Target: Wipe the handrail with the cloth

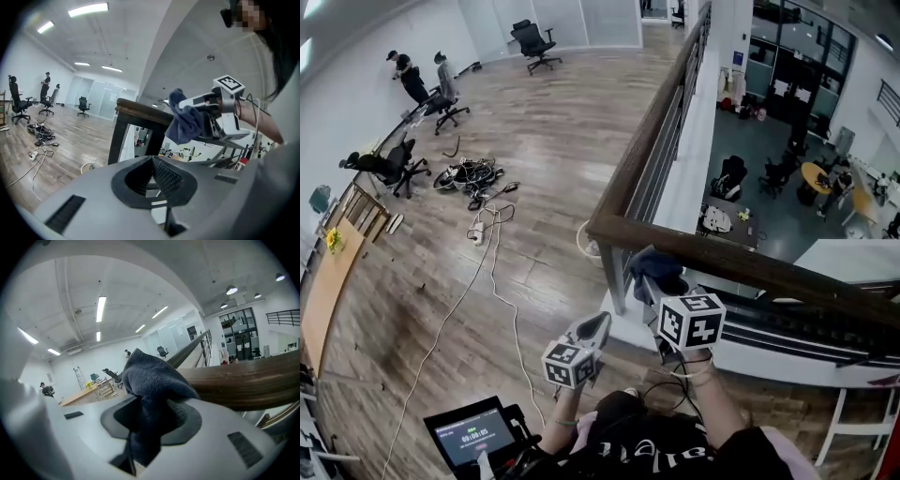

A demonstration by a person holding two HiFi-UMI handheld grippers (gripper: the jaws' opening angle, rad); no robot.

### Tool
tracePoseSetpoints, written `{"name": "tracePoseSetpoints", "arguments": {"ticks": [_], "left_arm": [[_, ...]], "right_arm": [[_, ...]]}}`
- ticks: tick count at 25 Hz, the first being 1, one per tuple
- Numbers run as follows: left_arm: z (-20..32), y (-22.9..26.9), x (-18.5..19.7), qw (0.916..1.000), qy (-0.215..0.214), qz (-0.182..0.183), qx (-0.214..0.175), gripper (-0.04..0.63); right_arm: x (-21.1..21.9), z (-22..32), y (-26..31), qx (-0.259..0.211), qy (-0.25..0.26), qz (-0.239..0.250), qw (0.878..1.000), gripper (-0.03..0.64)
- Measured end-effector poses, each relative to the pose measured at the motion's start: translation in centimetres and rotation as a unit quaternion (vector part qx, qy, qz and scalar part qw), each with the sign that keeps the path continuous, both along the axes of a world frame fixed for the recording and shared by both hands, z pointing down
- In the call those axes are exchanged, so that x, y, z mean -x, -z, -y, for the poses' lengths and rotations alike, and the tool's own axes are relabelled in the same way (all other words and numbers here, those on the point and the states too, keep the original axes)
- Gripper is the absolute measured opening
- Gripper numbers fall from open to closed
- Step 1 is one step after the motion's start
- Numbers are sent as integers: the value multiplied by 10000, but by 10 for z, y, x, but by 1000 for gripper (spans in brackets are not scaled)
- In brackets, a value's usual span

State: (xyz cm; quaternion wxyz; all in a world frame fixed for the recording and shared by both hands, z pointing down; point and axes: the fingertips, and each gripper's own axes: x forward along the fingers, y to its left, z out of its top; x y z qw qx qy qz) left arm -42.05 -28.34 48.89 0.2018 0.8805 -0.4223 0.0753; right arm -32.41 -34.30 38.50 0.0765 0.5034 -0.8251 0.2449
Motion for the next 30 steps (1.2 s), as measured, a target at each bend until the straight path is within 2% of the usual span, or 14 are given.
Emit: {"name": "tracePoseSetpoints", "arguments": {"ticks": [3, 6, 11, 18, 23, 27, 30], "left_arm": [[9, -5, 12, 10000, -6, -37, 45, 2], [15, -4, 17, 9999, -52, -95, 51, 2], [19, -7, 22, 9997, -170, -162, 75, 2], [17, -21, 0, 9987, -401, -217, 227, 2], [13, -31, -60, 9970, -714, -195, 210, 2], [8, -24, -85, 9953, -928, -196, 190, 2], [-2, -20, -117, 9941, -1044, -203, 203, 2]], "right_arm": [[26, 35, 19, -158, 43, 46, 9999, 109], [43, 64, 31, -222, 12, -125, 9997, 109], [37, 83, 19, -59, -276, -367, 9989, 109], [-17, 76, 11, -67, -687, -392, 9968, 109], [-87, 57, 0, -143, -934, -367, 9948, 109], [-119, 41, 4, -170, -1123, -380, 9928, 109], [-157, 24, 6, -192, -1217, -452, 9913, 109]]}}
